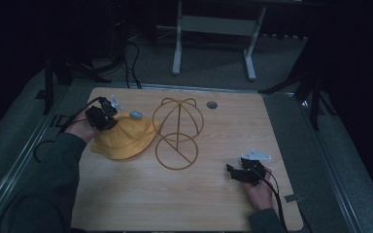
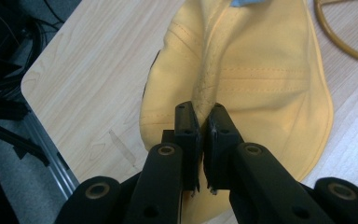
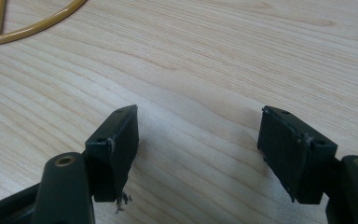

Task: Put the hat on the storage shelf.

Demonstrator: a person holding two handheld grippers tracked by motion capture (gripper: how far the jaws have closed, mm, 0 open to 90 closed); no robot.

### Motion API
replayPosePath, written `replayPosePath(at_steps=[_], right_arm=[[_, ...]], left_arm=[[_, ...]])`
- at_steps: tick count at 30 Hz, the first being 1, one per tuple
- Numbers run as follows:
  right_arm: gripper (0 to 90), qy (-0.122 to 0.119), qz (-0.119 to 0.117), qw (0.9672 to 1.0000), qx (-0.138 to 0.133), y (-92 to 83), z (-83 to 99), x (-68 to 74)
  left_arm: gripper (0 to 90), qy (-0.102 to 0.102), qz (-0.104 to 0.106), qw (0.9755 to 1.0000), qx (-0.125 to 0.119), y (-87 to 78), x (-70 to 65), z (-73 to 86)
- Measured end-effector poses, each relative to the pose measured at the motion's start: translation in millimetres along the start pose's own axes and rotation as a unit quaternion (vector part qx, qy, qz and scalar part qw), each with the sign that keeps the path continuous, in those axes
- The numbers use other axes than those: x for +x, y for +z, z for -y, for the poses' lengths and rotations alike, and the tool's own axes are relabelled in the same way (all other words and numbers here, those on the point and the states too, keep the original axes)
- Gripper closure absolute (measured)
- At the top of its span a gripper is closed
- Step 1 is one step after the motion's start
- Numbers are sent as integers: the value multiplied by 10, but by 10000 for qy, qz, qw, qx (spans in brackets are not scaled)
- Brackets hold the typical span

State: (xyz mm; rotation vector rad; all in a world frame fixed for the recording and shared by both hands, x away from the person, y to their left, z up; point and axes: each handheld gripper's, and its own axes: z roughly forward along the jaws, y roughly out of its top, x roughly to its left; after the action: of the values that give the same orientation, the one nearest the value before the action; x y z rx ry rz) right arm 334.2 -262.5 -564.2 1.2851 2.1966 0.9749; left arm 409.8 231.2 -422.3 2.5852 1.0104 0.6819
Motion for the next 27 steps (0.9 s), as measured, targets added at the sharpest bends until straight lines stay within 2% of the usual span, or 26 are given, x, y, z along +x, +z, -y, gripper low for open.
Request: replayPosePath(at_steps=[8,10,16,27], right_arm=[[290,-1,0,10000,-2,0,0,0],[291,-2,0,10000,-3,0,0,0],[291,-3,-1,10000,0,0,0,0],[291,-4,0,10000,-3,0,0,0]], left_arm=[[854,-128,74,9997,-174,-112,54,25],[854,-212,60,9995,-240,-156,76,39],[854,-265,37,9992,-296,-235,101,64],[853,-437,89,9973,-575,-392,164,95]])
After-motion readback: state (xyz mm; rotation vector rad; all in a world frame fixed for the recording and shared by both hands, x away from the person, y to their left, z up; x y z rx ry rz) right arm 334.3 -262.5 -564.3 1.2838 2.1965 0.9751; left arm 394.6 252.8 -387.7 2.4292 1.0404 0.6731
